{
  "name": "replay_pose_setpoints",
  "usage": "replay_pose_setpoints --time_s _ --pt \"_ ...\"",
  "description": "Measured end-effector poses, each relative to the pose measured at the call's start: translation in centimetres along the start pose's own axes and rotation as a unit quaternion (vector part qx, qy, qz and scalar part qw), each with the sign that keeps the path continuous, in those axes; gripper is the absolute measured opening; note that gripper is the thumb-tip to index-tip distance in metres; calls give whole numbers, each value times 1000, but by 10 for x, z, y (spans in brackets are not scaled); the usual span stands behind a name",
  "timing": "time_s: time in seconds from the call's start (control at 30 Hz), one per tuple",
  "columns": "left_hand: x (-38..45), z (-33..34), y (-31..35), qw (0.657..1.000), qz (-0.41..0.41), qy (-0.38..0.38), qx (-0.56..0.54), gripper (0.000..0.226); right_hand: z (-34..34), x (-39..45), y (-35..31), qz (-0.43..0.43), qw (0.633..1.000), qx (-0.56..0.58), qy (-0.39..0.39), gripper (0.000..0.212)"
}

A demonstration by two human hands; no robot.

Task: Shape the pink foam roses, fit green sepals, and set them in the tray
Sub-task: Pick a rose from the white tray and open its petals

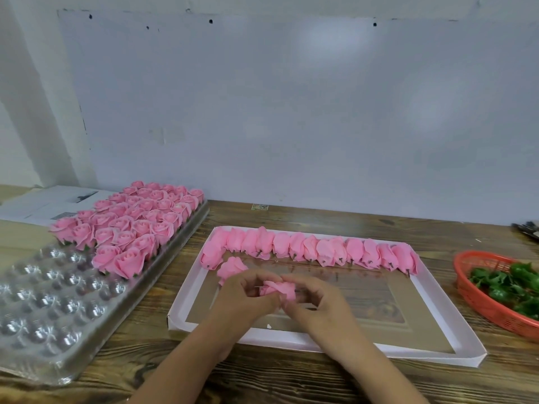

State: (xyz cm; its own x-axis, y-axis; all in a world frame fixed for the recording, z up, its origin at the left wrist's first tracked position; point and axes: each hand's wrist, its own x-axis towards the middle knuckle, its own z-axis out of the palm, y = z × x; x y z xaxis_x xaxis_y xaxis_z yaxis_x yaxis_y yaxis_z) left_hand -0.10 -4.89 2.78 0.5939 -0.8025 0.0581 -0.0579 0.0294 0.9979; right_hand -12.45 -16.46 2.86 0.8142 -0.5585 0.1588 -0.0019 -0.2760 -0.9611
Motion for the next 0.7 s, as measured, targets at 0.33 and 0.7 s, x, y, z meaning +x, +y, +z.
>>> replay_pose_setpoints --time_s 0.33,0.7 --pt "-4 -2 7 999 3 -18 -33 27 -4 3 0 26 995 94 17 24" --pt "-5 0 7 1000 -15 -10 -25 19 -6 2 -2 25 997 67 10 29"
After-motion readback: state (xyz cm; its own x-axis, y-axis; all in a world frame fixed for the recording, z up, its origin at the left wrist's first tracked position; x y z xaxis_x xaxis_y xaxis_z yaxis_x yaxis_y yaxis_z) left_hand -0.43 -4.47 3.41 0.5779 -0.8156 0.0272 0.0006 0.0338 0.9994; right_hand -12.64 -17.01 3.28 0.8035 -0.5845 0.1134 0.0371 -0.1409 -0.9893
